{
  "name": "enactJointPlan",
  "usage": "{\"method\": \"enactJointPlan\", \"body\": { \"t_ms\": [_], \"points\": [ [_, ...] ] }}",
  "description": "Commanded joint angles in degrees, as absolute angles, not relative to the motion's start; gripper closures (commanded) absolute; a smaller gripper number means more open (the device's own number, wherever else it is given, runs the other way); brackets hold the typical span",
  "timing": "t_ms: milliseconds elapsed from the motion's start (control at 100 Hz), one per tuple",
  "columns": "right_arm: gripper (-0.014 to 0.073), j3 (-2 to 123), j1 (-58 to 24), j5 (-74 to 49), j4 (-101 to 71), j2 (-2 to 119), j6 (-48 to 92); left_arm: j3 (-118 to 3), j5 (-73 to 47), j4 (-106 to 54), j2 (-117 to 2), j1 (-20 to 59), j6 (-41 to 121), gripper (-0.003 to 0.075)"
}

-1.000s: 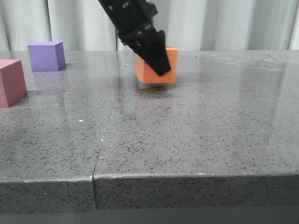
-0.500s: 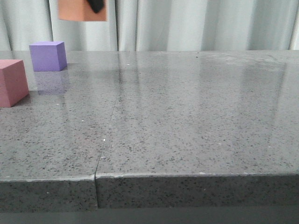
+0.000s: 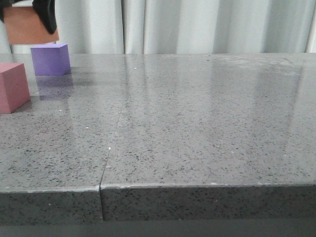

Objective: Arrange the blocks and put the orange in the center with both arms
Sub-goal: 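Lift the orange cube with the left gripper toward the purple cube, then lower the orange cube between the pink and purple cubes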

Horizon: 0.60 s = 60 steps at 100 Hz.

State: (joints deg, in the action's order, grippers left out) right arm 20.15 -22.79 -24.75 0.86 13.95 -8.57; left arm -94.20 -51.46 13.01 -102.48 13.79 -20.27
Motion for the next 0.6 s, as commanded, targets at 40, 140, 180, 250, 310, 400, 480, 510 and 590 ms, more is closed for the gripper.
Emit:
{"method": "enactJointPlan", "body": {
  "t_ms": [40, 140, 180, 250, 310, 400, 480, 510, 590],
  "points": [
    [0.0663, 21.61, -22.64, -19.94, 1.15, 14.35, -7.86, -92.46, -45.05, 13.83, -99.28, 12.59, -21.67, 0.0404],
    [0.0663, 21.61, -22.64, -19.94, 1.15, 14.35, -7.86, -89.93, -42.37, 13.63, -99.28, 10.98, -22.92, 0.0405],
    [0.0663, 21.61, -22.64, -19.94, 1.15, 14.35, -7.86, -89.01, -40.85, 13.63, -99.4, 10.6, -22.92, 0.0405],
    [0.0663, 21.61, -22.64, -19.94, 1.15, 14.35, -7.86, -87.53, -39.27, 13.5, -99.53, 9.86, -22.92, 0.0405],
    [0.0663, 21.61, -22.64, -19.94, 1.15, 14.35, -7.86, -86.57, -38.79, 13.5, -99.83, 9.54, -22.92, 0.0405],
    [0.0663, 21.61, -22.64, -19.94, 1.15, 14.35, -7.86, -86.44, -38.69, 13.36, -100.9, 9.54, -22.92, 0.0405],
    [0.0663, 21.61, -22.64, -19.94, 1.15, 14.35, -7.86, -86.44, -38.2, 12.53, -101.92, 9.54, -22.92, 0.0405],
    [0.0663, 21.61, -22.64, -19.94, 1.15, 14.35, -7.86, -86.44, -38.18, 12.24, -102.29, 9.54, -22.92, 0.0405],
    [0.0663, 21.61, -22.64, -19.94, 1.15, 14.35, -7.86, -86.44, -38.05, 11.82, -103.04, 9.66, -22.92, 0.0405]
  ]
}}
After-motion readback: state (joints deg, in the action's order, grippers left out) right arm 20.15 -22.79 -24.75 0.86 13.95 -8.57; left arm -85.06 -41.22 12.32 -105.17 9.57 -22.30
